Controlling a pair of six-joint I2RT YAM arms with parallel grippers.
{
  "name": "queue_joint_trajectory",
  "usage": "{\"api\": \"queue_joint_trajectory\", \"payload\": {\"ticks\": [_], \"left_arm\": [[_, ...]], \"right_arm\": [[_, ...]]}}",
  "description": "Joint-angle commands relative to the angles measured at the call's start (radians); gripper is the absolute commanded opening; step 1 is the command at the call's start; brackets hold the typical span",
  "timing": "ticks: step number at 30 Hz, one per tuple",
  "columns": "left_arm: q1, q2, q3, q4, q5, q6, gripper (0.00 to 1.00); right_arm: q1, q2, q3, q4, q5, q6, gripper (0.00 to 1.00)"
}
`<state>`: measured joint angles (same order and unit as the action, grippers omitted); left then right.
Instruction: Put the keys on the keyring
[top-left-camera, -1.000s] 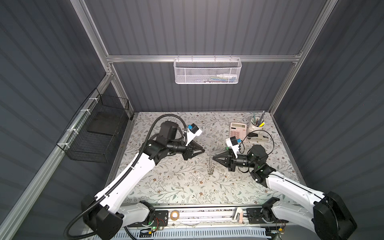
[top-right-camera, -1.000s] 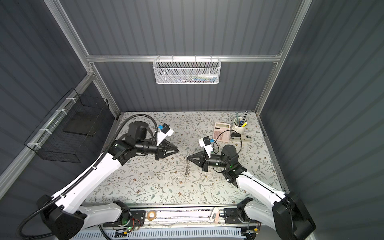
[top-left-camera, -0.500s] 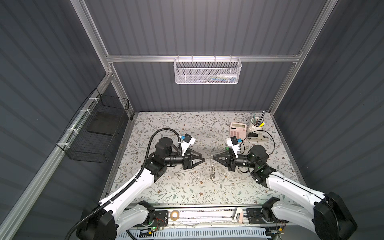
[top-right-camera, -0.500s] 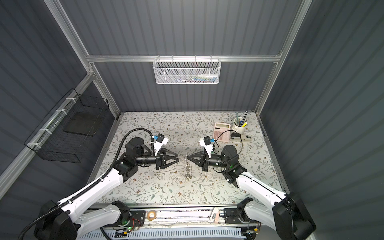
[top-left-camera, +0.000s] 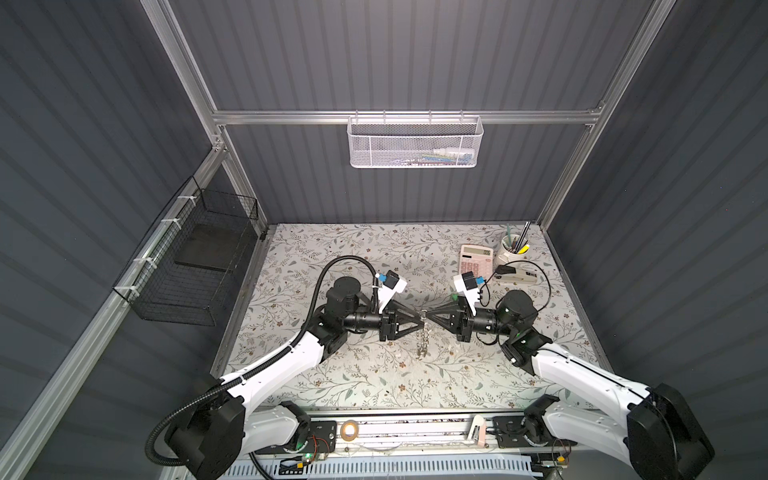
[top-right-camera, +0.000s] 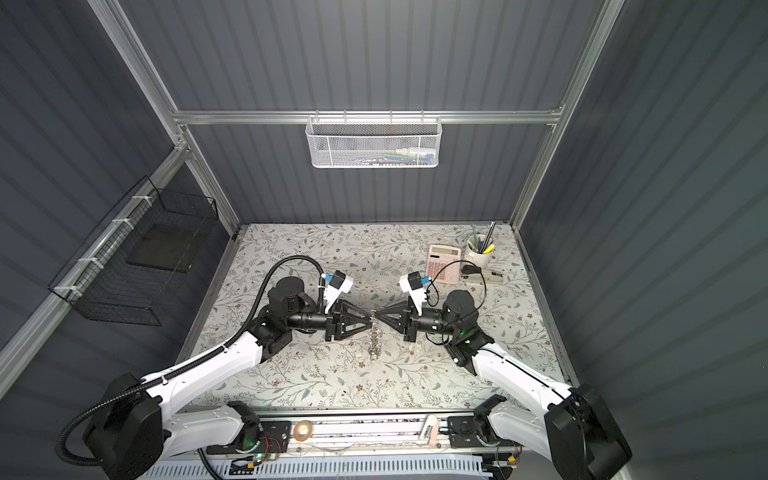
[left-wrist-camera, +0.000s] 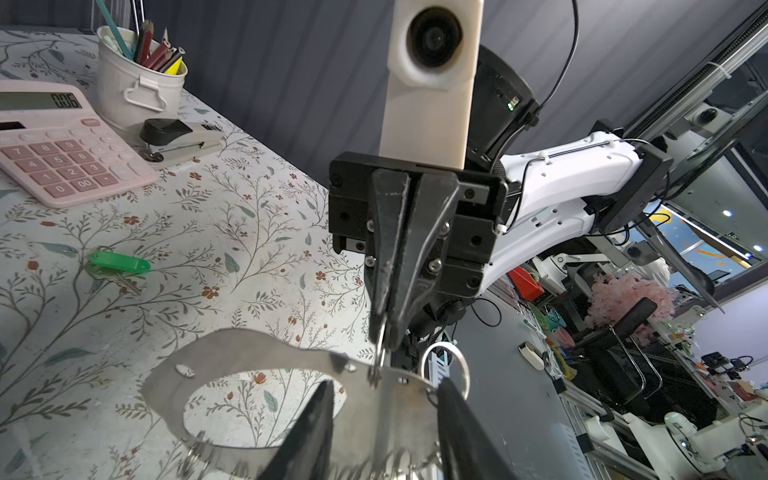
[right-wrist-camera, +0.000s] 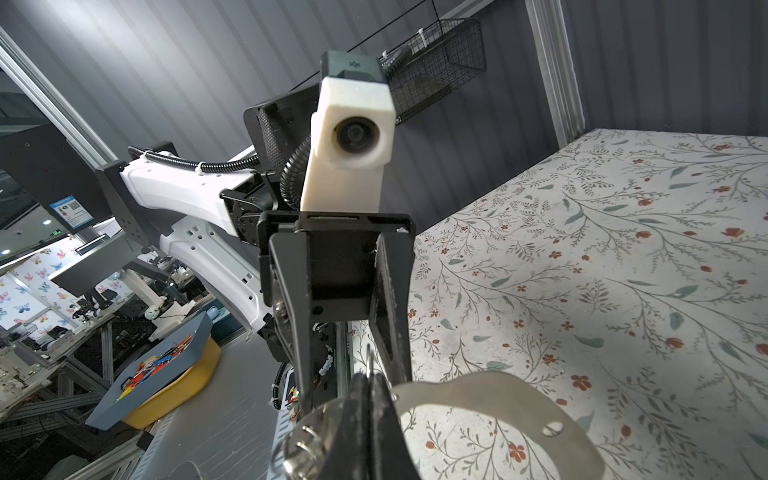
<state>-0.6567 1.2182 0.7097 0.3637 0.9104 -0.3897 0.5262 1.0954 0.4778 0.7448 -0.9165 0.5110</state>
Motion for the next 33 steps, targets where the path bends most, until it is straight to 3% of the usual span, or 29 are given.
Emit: {"api": "queue_joint_trajectory", "payload": {"ticks": [1,13,20,33], "left_arm": [[-0.010,0.009,0.026,0.029,0.015,0.000,0.36],[-0.023,0.021,0.035,0.040,-0.004,-0.011,0.23],[-0.023,0.020,0.033,0.051,-0.039,-0.022,0.20],[-0.023,0.030,0.049,0.046,-0.048,-0.028,0.24]], "right_arm": [[0.001,0.006,0.000,0.048,-0.013,0.006,0.00],[0.001,0.017,0.002,0.056,-0.023,0.011,0.00],[0.001,0.016,0.003,0.065,-0.034,0.018,0.00],[0.001,0.016,0.004,0.067,-0.042,0.020,0.00]]}}
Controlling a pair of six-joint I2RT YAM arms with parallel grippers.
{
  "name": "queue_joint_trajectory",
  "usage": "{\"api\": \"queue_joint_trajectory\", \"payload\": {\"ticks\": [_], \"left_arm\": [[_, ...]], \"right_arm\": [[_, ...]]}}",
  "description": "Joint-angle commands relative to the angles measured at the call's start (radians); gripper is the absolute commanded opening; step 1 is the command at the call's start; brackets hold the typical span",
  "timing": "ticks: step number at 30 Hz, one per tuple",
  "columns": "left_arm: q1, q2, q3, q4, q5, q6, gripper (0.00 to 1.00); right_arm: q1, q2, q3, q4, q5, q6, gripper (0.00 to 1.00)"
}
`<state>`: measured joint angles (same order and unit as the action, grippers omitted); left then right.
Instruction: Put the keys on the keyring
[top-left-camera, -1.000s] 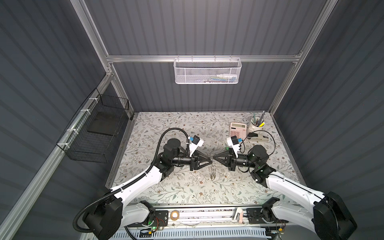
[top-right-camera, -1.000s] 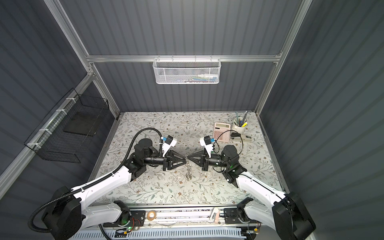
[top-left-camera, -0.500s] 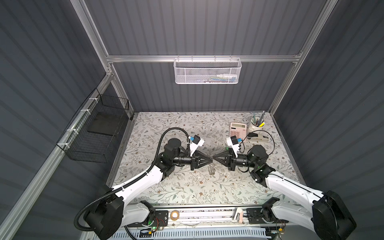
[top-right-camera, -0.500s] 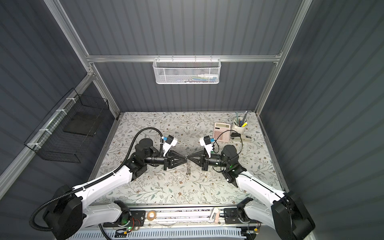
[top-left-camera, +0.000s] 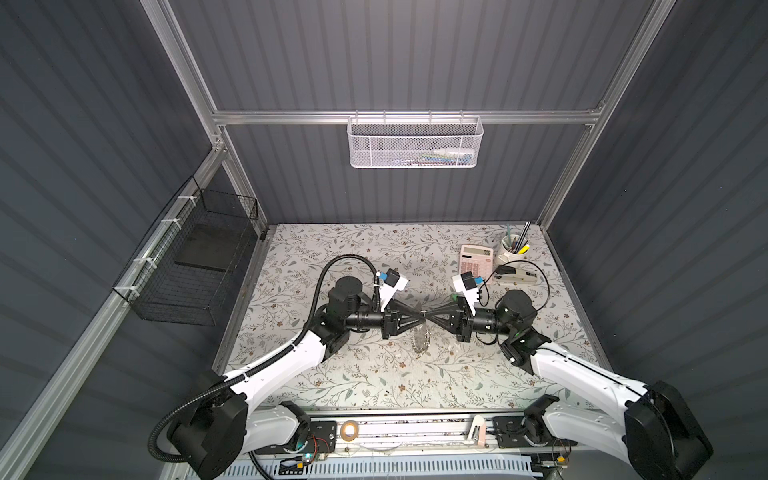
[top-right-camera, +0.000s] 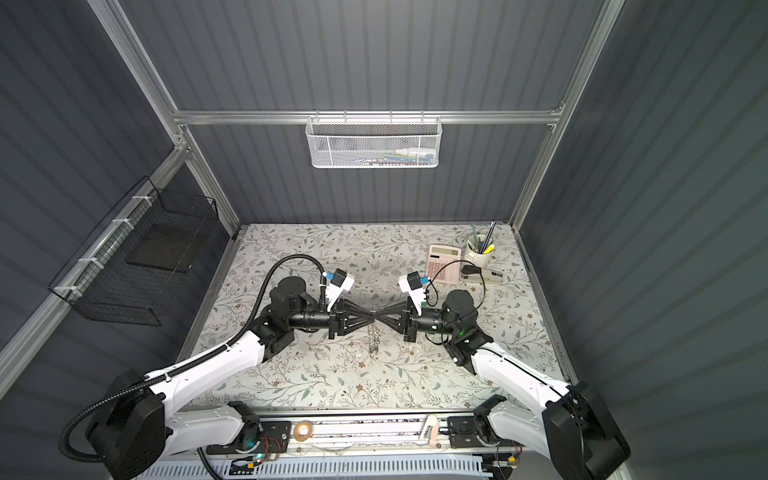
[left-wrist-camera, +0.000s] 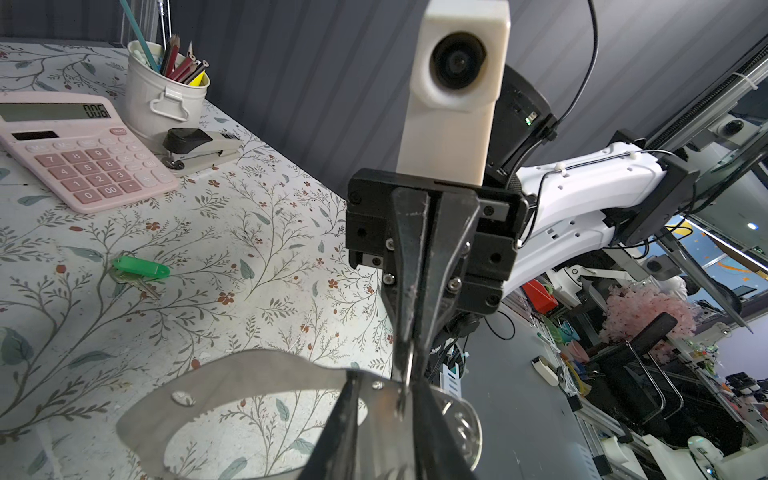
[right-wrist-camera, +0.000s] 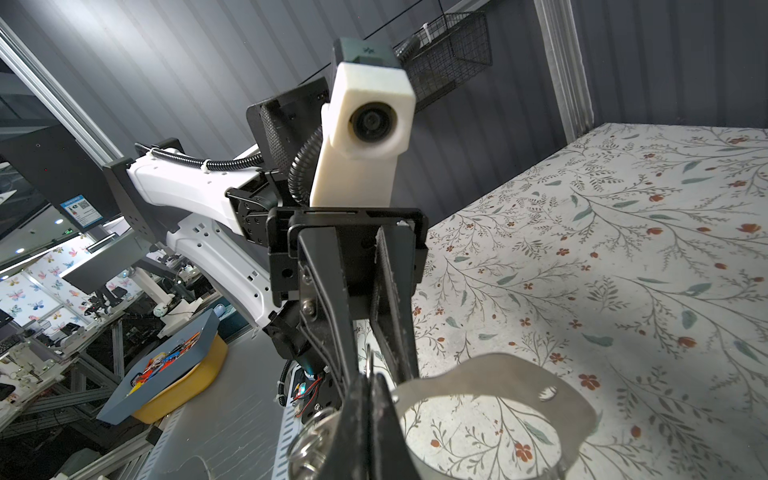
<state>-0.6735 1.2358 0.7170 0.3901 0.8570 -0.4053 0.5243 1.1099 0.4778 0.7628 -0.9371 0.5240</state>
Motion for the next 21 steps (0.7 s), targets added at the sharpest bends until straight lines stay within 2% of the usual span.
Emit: {"api": "queue_joint_trajectory", "payload": {"ticks": [1,4,7,12,14,17,18,21], "left_arm": [[-0.006,0.014,0.044,0.020,0.007,-0.013,0.24],[-0.006,0.017,0.041,0.031,0.010,-0.018,0.15],[-0.006,0.023,0.044,0.035,0.017,-0.022,0.12],[-0.006,0.028,0.046,0.033,0.027,-0.027,0.13],[-0.006,0.028,0.046,0.027,0.027,-0.027,0.20],[-0.006,0.027,0.044,0.024,0.024,-0.024,0.23],[-0.006,0.025,0.044,0.024,0.023,-0.023,0.23],[-0.006,0.022,0.045,0.023,0.021,-0.021,0.13]], "right_arm": [[0.003,0.002,0.004,0.049,-0.022,0.008,0.00],[0.003,0.002,0.007,0.050,-0.025,0.007,0.00],[0.003,0.027,0.007,0.050,-0.025,0.008,0.00],[0.002,0.036,0.009,0.050,-0.028,0.009,0.00],[0.003,0.038,0.009,0.052,-0.029,0.009,0.00],[0.004,0.039,0.010,0.053,-0.028,0.010,0.00],[0.004,0.039,0.010,0.053,-0.029,0.010,0.00],[0.004,0.039,0.010,0.053,-0.029,0.009,0.00]]}}
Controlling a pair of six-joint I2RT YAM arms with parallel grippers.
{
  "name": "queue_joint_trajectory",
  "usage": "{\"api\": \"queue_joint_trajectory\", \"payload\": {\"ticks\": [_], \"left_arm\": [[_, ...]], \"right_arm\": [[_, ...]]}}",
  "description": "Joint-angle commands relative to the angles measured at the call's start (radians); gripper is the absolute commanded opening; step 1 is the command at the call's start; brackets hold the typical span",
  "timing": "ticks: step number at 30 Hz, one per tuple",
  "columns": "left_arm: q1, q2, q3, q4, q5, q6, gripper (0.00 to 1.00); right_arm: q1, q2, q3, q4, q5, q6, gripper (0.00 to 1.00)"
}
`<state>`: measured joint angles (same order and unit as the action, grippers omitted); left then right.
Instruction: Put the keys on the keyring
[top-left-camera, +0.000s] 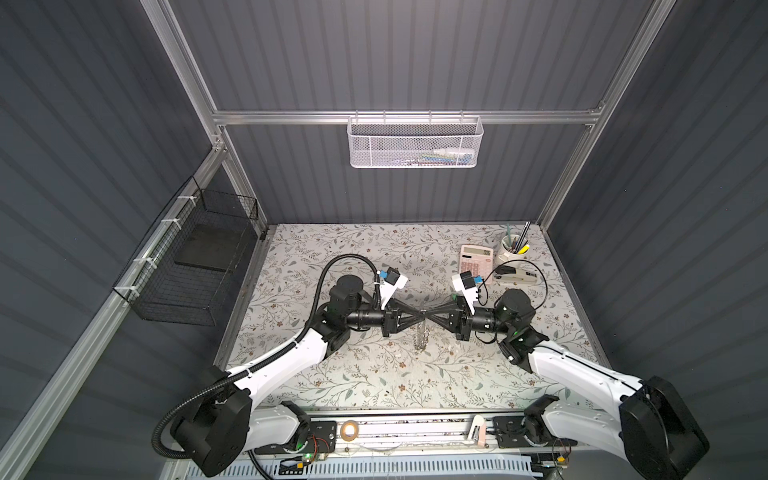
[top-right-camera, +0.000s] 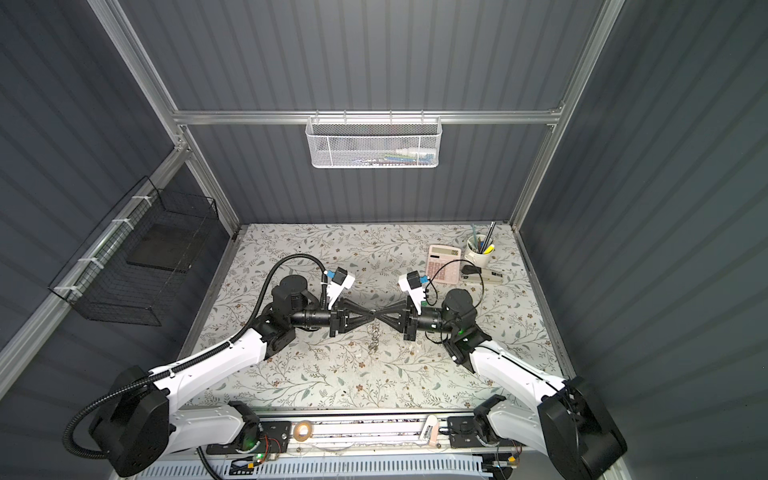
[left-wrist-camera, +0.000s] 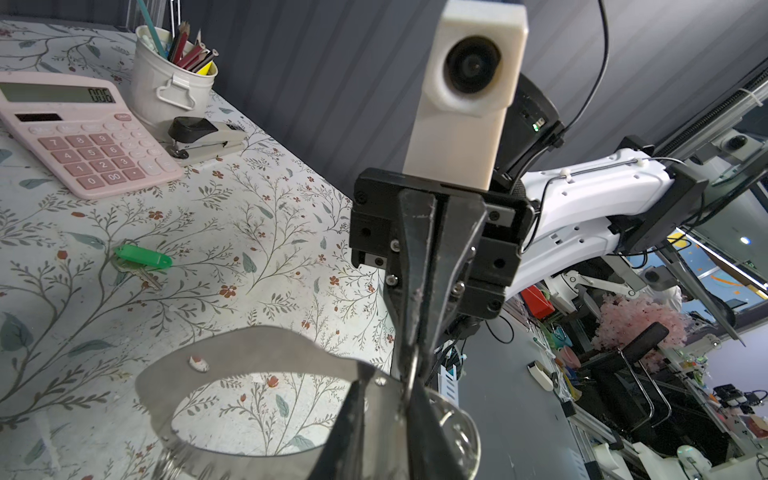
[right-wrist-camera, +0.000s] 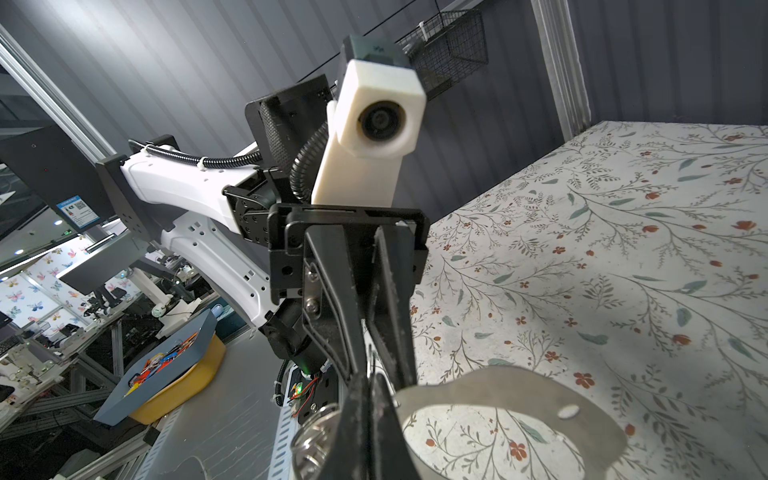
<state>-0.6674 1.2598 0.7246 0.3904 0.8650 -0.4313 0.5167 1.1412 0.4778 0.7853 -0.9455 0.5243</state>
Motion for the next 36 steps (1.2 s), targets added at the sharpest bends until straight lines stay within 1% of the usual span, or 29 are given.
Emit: {"api": "queue_joint_trajectory", "payload": {"ticks": [1,4,6,8,9,15,16,17,19,20,21,24,29,36], "left_arm": [[-0.012,-0.002,0.038,0.020,0.014,0.005,0.13],[-0.011,0.003,0.042,0.018,0.019,0.003,0.12],[-0.013,0.008,0.044,0.022,0.024,0.000,0.09],[-0.014,0.012,0.046,0.023,0.025,-0.002,0.02],[-0.014,0.014,0.047,0.021,0.023,-0.006,0.00],[-0.014,0.012,0.055,-0.029,-0.022,0.004,0.00],[-0.014,0.007,0.055,-0.040,-0.037,0.009,0.00],[-0.014,0.001,0.055,-0.050,-0.056,0.014,0.00],[-0.014,-0.015,0.052,-0.067,-0.092,0.021,0.00],[-0.014,-0.023,0.050,-0.073,-0.110,0.020,0.00],[-0.014,-0.029,0.049,-0.081,-0.125,0.023,0.00],[-0.014,-0.047,0.046,-0.106,-0.149,0.030,0.00],[-0.015,-0.057,0.049,-0.123,-0.160,0.030,0.00],[-0.035,-0.056,0.063,-0.145,-0.171,0.039,0.00]], "right_arm": [[0.011,0.007,0.010,0.031,-0.020,0.009,0.00],[0.011,0.006,0.009,0.031,-0.022,0.009,0.00],[0.012,0.006,0.009,0.031,-0.022,0.009,0.00],[0.012,0.006,0.010,0.031,-0.024,0.010,0.00],[0.013,0.005,0.010,0.030,-0.024,0.008,0.00],[0.011,0.003,0.011,0.019,-0.012,0.006,0.00],[0.010,-0.002,0.011,0.013,-0.006,0.004,0.04],[0.010,-0.007,0.010,0.006,0.004,-0.001,0.12],[0.004,-0.016,0.005,-0.018,0.026,-0.011,0.20],[-0.001,-0.044,0.002,-0.028,0.041,-0.016,0.24],[-0.008,-0.060,-0.003,-0.033,0.057,-0.015,0.27],[-0.025,-0.088,-0.023,-0.028,0.092,-0.011,0.32],[-0.041,-0.098,-0.029,-0.054,0.147,-0.013,0.33],[-0.041,-0.055,-0.003,-0.087,0.138,-0.015,0.21]]}}
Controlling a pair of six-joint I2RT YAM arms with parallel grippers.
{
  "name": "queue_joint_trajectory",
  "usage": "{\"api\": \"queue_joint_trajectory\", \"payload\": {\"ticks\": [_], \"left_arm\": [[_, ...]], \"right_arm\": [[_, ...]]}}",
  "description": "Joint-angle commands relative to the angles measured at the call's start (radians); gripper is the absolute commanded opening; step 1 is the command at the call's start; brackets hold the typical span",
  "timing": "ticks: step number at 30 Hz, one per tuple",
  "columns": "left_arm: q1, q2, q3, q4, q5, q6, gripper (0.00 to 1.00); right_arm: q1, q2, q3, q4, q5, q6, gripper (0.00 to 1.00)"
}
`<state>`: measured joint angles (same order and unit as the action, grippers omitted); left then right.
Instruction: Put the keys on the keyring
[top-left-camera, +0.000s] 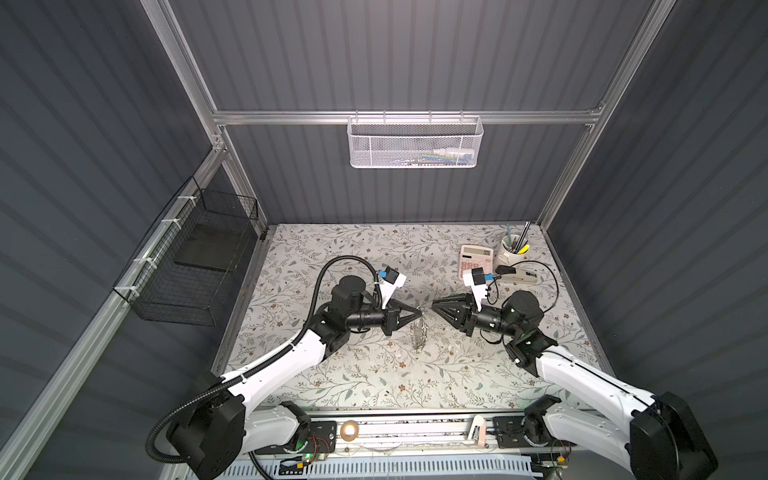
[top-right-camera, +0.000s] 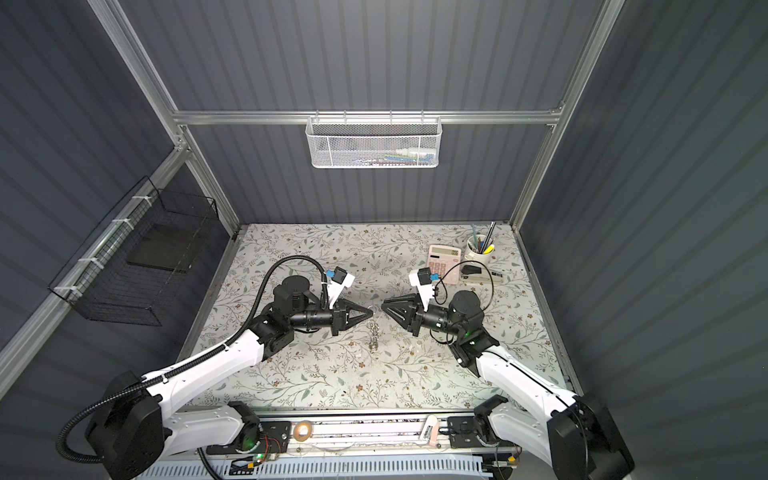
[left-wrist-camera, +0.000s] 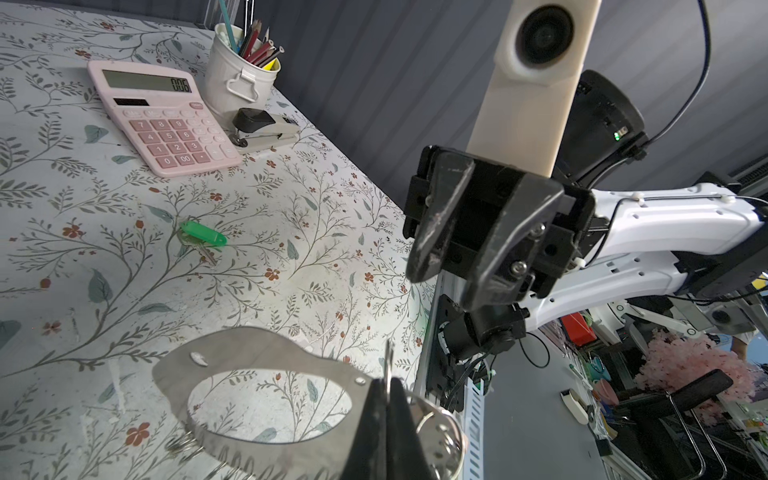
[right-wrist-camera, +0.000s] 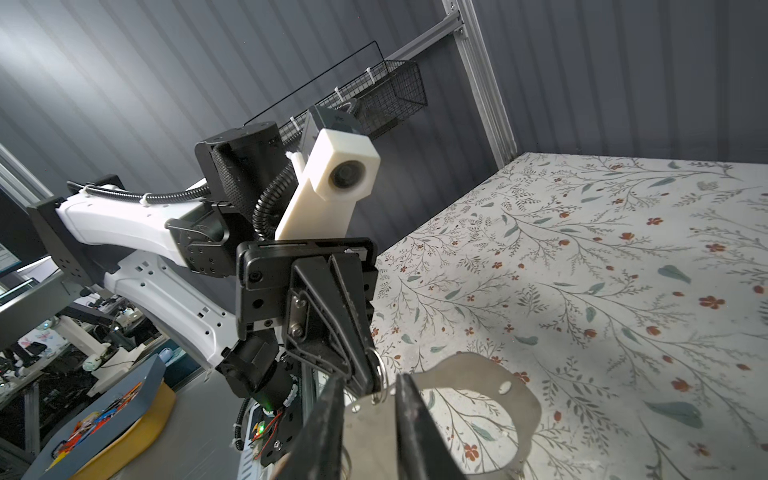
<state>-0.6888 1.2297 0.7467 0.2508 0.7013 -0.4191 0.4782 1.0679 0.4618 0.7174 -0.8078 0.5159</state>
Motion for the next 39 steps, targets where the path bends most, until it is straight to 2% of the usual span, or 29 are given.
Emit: {"api": "queue_joint_trajectory", "payload": {"ticks": [1,7,12,16,20,35,39], "left_arm": [[-0.017,-0.027,0.045,-0.010,-0.011,0.030,0.00],[-0.023,-0.026,0.046,-0.021,-0.022,0.037,0.00],[-0.027,-0.027,0.046,-0.031,-0.042,0.049,0.00],[-0.045,-0.042,0.028,-0.012,-0.102,0.093,0.00],[-0.076,-0.057,-0.035,0.087,-0.242,0.168,0.00],[-0.115,0.124,-0.283,0.689,-0.421,0.434,0.00],[-0.116,0.166,-0.309,0.752,-0.470,0.490,0.00]], "right_arm": [[-0.004,0.023,0.016,-0.019,-0.003,-0.005,0.20],[-0.003,0.043,0.022,-0.014,-0.011,0.001,0.20],[-0.003,0.074,0.024,-0.008,-0.007,0.004,0.23],[-0.005,0.075,0.025,-0.033,0.026,-0.009,0.24],[-0.017,0.077,0.025,-0.063,0.074,-0.022,0.24],[-0.081,0.110,-0.009,-0.057,0.196,-0.033,0.26],[-0.085,0.153,-0.005,-0.041,0.202,-0.035,0.27]]}}
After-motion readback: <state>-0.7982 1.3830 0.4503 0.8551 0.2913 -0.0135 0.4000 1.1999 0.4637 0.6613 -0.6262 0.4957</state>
